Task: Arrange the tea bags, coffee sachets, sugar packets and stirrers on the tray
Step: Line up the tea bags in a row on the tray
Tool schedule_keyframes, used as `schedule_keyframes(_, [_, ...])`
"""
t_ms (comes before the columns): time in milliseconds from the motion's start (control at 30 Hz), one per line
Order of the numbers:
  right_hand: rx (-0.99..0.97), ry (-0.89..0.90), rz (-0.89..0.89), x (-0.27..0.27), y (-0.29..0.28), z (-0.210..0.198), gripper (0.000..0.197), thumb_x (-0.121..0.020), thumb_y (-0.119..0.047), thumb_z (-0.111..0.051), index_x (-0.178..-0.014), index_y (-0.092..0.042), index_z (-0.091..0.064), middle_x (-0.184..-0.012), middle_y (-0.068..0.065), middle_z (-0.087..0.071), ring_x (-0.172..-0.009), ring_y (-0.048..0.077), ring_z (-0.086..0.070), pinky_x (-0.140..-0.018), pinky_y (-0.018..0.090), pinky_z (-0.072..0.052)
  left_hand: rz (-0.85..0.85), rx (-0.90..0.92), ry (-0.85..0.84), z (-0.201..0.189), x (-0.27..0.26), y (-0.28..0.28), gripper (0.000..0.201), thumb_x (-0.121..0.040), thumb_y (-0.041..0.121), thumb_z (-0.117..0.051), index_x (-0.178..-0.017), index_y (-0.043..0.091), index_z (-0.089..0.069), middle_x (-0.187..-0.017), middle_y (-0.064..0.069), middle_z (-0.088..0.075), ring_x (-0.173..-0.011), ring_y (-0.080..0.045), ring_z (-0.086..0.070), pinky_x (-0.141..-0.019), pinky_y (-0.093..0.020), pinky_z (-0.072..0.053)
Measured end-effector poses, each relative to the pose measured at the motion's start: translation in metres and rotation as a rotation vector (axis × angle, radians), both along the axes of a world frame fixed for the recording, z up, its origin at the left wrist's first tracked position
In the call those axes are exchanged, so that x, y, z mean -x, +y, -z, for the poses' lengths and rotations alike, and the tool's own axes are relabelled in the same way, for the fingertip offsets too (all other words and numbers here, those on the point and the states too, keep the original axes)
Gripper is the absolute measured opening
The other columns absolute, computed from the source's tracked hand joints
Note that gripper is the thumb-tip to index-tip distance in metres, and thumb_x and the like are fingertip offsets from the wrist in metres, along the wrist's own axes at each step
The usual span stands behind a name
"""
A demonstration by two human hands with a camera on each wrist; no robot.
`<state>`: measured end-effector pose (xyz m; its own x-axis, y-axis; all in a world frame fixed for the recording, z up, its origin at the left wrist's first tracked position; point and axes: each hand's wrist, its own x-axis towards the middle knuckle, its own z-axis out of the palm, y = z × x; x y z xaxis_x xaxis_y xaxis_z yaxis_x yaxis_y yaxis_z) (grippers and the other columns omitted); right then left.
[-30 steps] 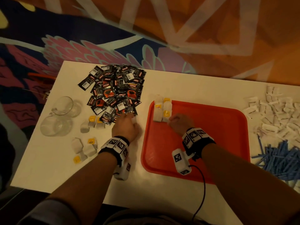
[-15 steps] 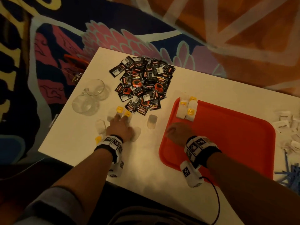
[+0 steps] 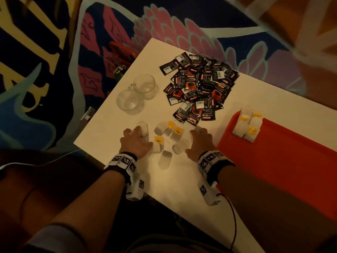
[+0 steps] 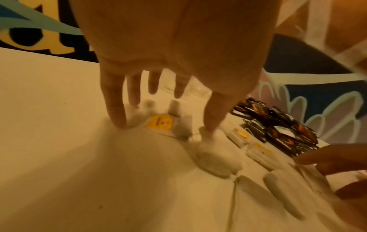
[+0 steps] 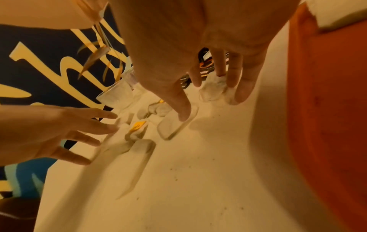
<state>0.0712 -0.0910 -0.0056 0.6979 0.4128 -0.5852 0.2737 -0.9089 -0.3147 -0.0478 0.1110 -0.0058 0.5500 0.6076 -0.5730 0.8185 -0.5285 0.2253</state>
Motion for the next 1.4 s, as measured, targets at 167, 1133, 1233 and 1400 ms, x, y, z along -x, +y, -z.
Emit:
schedule_keyframes(167, [-0.154, 0.092, -0.097, 0.012, 0.019, 0.002, 0.066, -0.085, -0.021, -0.069, -0.143, -0.022, -0.037, -0.144, 0.005, -0.031, -0.133, 0.027, -0.033, -0.107, 0.035, -0.034, 0.275, 0.116, -0.025, 0.003, -0.004, -0.02, 0.105, -0.071, 0.059, -0.08, -0.154, 0.034, -0.02, -0.157, -0.013, -0.013, -0.14, -0.039, -0.022, -0.112, -0.049, -0.033])
schedule_keyframes(1133, [-0.65, 0.114, 0.39, -0.018, -0.047, -0.084, 0.012, -0.08, -0.018, -0.071, -0.089, -0.025, -0.07, -0.086, -0.009, -0.07, -0.075, 0.01, -0.066, -0.069, 0.026, -0.053, -0.55, 1.027, -0.649, -0.083, -0.072, -0.077, 0.041, -0.083, -0.003, -0.037, -0.116, 0.007, -0.059, -0.086, -0.012, -0.06, -0.05, -0.018, -0.046, -0.036, -0.017, -0.031])
schedule_keyframes(1233, [-0.771, 0.095, 0.422, -0.026, -0.055, -0.108, 0.015, -0.083, -0.019, -0.072, -0.097, -0.022, -0.068, -0.093, -0.006, -0.069, -0.08, 0.011, -0.066, -0.071, 0.031, -0.057, -0.538, 1.14, -0.588, -0.099, -0.082, -0.094, 0.036, -0.082, 0.002, -0.037, -0.114, 0.003, -0.054, -0.072, -0.01, -0.054, -0.047, -0.018, -0.046, -0.034, -0.017, -0.03])
schedule_keyframes(1400, [-0.906, 0.051, 0.455, -0.033, -0.072, -0.138, 0.019, -0.081, -0.021, -0.078, -0.091, -0.031, -0.065, -0.09, 0.0, -0.068, -0.074, 0.016, -0.066, -0.067, 0.031, -0.056, -0.355, 1.176, -0.521, -0.126, -0.097, -0.126, 0.028, -0.083, 0.0, -0.034, -0.097, 0.005, -0.058, -0.077, -0.012, -0.053, -0.054, -0.02, -0.047, -0.035, -0.016, -0.028])
